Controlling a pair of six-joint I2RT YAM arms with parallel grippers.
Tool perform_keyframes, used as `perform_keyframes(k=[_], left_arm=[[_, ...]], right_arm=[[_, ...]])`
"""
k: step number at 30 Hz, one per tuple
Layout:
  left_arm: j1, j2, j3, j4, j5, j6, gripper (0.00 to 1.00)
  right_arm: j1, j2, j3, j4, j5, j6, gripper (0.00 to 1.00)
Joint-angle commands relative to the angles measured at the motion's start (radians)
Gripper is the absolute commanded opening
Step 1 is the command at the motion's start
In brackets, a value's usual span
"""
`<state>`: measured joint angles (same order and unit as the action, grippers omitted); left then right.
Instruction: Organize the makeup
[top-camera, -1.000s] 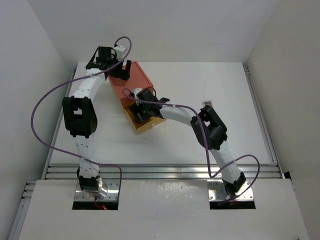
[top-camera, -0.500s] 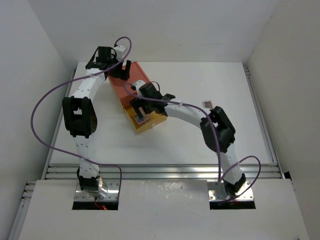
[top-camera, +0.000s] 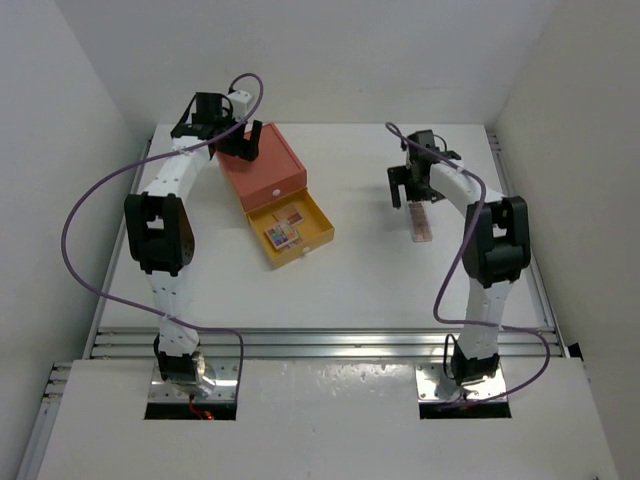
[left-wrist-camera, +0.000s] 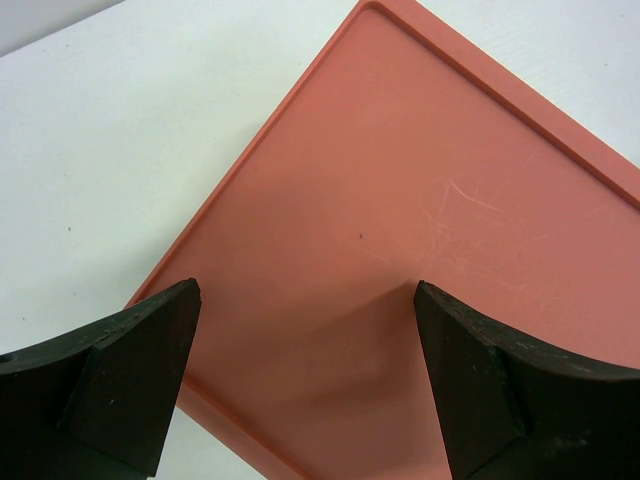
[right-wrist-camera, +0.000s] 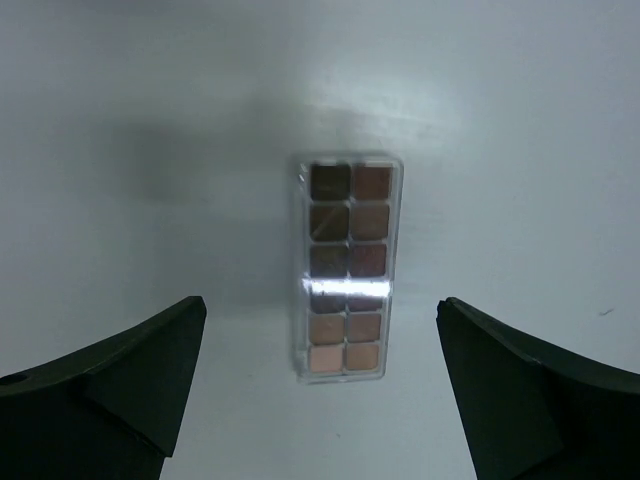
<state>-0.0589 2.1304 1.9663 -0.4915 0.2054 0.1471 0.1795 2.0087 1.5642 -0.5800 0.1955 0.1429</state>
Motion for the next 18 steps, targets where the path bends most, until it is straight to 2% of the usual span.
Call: perform_keyframes(k=[1, 7, 10, 11, 12, 15, 18], left_arm=[[0.018, 0.025, 0.031, -0.028, -0.011, 0.011, 0.94], [0.008, 0.025, 0.022, -0.038, -0.011, 0.011, 0.94], [0.008, 0.025, 0.022, -0.038, -0.011, 0.011, 0.94], [0.008, 0.025, 0.022, -0.038, -0.011, 0.011, 0.94], [0.008, 0.025, 0.022, -0.038, -0.011, 0.011, 0.94], [0.008, 0.025, 0.022, -0.038, -0.011, 0.011, 0.94], [0.008, 0.025, 0.031, -0.038, -0.011, 0.011, 0.94]], right_arm=[[-0.014, 0.051, -0.023, -0.121, -0.054, -0.031, 0.98], [-0.072, 0.124, -0.007, -0.1, -0.077, -0.031, 0.97], [-0.101, 0.154, -0.004, -0.096, -0.12, -0.016, 0.9], [-0.107, 0.163, -0.006, -0.093, -0.129, 0.001, 0.87], [-0.11, 0.165, -0.009, -0.084, -0.151, 0.006, 0.79], [-0.114, 0.177, -0.01, -0.093, -0.151, -0.003, 0.69], [-0.114, 0.17, -0.029, -0.095, -0.148, -0.026, 0.53]])
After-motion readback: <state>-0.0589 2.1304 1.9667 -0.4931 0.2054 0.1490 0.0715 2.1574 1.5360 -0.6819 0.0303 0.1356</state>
